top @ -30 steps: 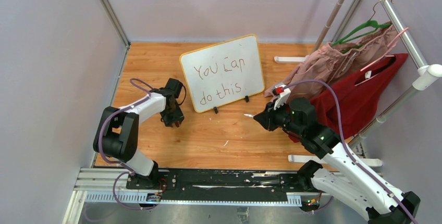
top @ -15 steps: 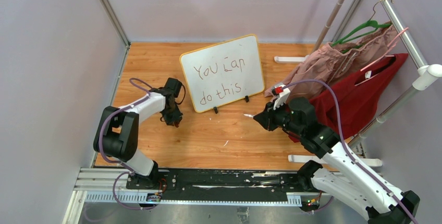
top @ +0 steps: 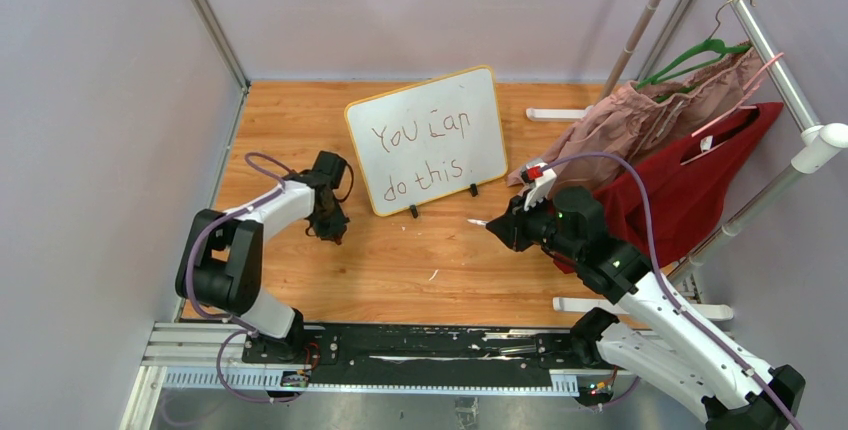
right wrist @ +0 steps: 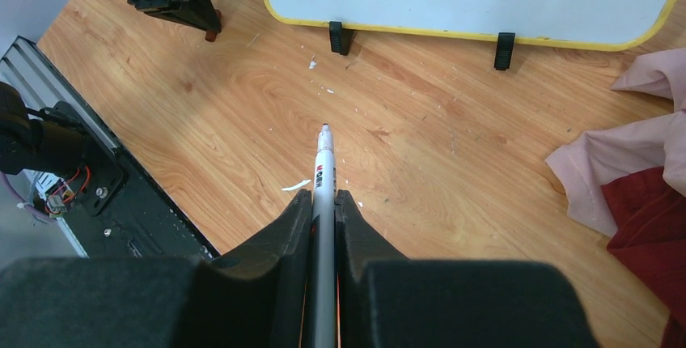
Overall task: Write a sentence on the whiteboard
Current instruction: Close the whiteboard marker at the center of the board.
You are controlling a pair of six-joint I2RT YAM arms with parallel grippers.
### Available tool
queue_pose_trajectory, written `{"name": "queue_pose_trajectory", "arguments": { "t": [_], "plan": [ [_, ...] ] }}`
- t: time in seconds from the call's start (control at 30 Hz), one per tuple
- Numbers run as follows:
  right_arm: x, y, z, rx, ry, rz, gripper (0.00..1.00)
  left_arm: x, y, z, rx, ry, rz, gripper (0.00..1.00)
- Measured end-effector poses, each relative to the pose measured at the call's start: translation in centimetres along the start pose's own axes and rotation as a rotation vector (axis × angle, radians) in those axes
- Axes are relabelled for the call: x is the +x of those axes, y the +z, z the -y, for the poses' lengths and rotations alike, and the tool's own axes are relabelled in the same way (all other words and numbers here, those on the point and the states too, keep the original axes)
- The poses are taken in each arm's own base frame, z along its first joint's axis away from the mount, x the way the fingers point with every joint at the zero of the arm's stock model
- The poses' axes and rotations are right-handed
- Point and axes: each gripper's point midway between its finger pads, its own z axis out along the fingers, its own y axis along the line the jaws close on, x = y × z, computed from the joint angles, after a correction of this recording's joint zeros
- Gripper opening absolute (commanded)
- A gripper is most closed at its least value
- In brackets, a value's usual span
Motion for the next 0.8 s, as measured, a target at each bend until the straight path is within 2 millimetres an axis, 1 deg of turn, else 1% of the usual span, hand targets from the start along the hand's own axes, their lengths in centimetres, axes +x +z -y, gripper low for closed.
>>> {"name": "queue_pose_trajectory", "arguments": {
  "t": [0.13, 0.23, 0.3, 0.37, 0.4, 0.53, 0.7, 0.8],
  "plan": [
    [0.0, 0.0, 0.1, 0.004, 0.0, 0.0, 0.0, 0.0, -0.3, -0.3, 0.027, -0.015, 0.013, 0.0],
    [0.0, -0.1, 0.1, 0.006, -0.003, 0.0, 0.0, 0.6, -0.8, -1.4, 0.025, -0.009, 0.015, 0.0],
    [0.1, -0.1, 0.1, 0.006, -0.004, -0.002, 0.0, 0.7, -1.7, -1.8, 0.035, -0.004, 0.022, 0.0],
    [0.0, -0.1, 0.1, 0.006, -0.006, -0.002, 0.0, 0.2, -3.3, -1.7, 0.077, 0.002, 0.061, 0.0],
    [-0.1, -0.1, 0.1, 0.006, -0.007, -0.001, 0.0, -0.1, -4.1, -1.6, 0.1, 0.005, 0.083, 0.0],
    [-0.9, -0.4, -0.1, 0.002, -0.019, 0.012, 0.0, -1.3, -8.6, -1.1, 0.23, 0.014, 0.2, 0.0],
    [-1.6, -0.6, -0.5, -0.009, -0.026, 0.027, 0.0, -3.0, -15.6, 0.3, 0.461, 0.022, 0.392, 0.0],
    [-2.1, -0.5, -0.9, -0.027, -0.028, 0.037, 0.0, -3.8, -19.9, 1.4, 0.604, 0.044, 0.485, 0.0]
  ]
}}
